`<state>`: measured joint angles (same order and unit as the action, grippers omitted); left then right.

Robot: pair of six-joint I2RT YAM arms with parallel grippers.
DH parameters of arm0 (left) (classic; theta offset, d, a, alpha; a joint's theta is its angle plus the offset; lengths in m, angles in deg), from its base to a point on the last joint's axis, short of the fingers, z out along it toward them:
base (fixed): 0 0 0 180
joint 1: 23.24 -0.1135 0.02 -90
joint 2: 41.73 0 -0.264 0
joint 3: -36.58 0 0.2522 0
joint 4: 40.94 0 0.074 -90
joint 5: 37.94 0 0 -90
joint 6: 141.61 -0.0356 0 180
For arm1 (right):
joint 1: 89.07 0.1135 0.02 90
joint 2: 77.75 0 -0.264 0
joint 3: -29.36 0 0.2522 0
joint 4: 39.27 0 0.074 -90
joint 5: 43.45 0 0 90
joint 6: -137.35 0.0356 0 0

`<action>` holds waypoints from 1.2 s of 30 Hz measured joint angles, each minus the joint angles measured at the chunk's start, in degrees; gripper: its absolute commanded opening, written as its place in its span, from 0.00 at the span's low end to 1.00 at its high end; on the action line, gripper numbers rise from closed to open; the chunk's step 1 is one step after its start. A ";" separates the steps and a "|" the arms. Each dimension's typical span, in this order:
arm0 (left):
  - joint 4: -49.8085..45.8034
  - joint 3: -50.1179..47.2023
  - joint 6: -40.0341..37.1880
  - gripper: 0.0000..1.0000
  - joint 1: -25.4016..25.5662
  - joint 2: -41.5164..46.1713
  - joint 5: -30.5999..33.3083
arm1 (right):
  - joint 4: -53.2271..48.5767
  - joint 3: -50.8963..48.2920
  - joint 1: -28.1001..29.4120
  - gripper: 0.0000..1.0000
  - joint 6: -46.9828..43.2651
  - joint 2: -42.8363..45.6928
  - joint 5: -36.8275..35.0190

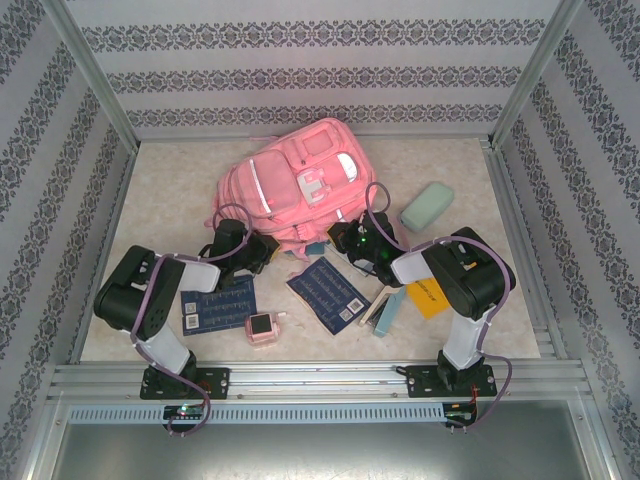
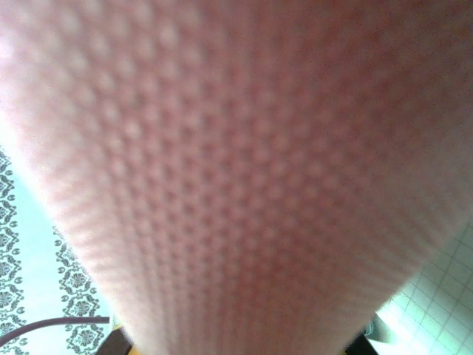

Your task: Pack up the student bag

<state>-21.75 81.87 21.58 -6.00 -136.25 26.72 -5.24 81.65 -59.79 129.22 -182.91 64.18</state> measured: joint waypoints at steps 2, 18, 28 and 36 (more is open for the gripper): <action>-1.42 0.00 -0.94 0.01 0.00 1.40 0.26 | 0.00 0.00 -0.31 0.00 -0.11 0.00 0.57; -11.23 -2.03 -5.20 0.00 -0.57 12.61 1.60 | -7.08 0.11 -6.45 0.00 -7.98 4.15 7.78; -11.89 -5.51 -4.11 0.00 -3.48 18.43 1.11 | -12.63 0.20 -13.14 0.00 -12.09 4.66 13.11; -12.37 -6.56 -3.02 0.00 -5.14 22.05 -0.13 | -19.47 4.87 -19.63 0.00 -15.43 4.70 16.20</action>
<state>-34.12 75.31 18.56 -11.14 -114.19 26.59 -24.71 86.52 -79.42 113.78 -178.21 80.38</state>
